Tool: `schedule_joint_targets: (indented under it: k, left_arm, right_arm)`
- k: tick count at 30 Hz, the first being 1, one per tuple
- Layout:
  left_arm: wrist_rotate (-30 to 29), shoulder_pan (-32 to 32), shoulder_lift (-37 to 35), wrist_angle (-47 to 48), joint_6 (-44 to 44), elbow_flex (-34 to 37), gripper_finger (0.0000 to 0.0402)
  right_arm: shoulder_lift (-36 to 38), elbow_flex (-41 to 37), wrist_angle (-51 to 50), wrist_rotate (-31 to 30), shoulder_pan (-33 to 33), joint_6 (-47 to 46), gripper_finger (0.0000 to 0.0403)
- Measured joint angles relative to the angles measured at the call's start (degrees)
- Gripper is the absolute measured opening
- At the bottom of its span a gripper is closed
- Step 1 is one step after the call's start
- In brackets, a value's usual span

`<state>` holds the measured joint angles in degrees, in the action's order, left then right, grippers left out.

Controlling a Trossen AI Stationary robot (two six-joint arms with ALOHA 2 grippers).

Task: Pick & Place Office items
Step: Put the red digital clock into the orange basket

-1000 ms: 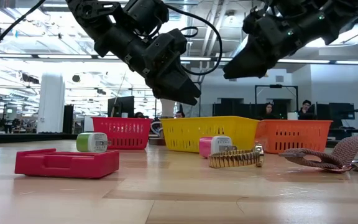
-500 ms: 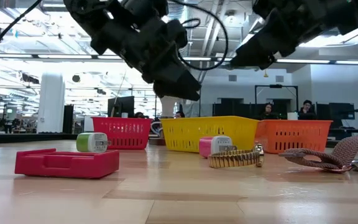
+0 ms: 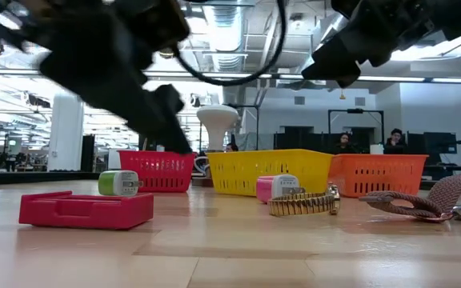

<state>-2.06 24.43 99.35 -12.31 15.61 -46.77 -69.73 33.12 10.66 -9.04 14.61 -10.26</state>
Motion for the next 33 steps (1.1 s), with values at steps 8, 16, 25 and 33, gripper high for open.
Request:
schedule_joint_targets:
  k: [8, 16, 25, 33]
  left_arm:
    - [-14.70, 9.63, 0.00, -0.24, 1.90, 3.80, 0.0270]
    - [-16.01, 11.39, 0.00, -2.11, 8.86, 7.75, 0.0269]
    - [-15.99, 11.77, 0.00, -5.69, 8.68, 7.81, 0.0268]
    - [-15.94, 13.43, 4.41, -10.04, 8.38, 7.88, 0.0268]
  right_arm:
    - [0.00, 0.00, 3.43, -0.02, 0.24, -2.43, 0.0193]
    - [0.00, 0.00, 5.21, -0.02, 0.38, -1.36, 0.0193]
    - [0.00, 0.00, 4.83, -0.02, 0.24, -1.27, 0.0193]
    - [0.00, 0.00, 4.78, 0.00, 0.27, -1.31, 0.0193]
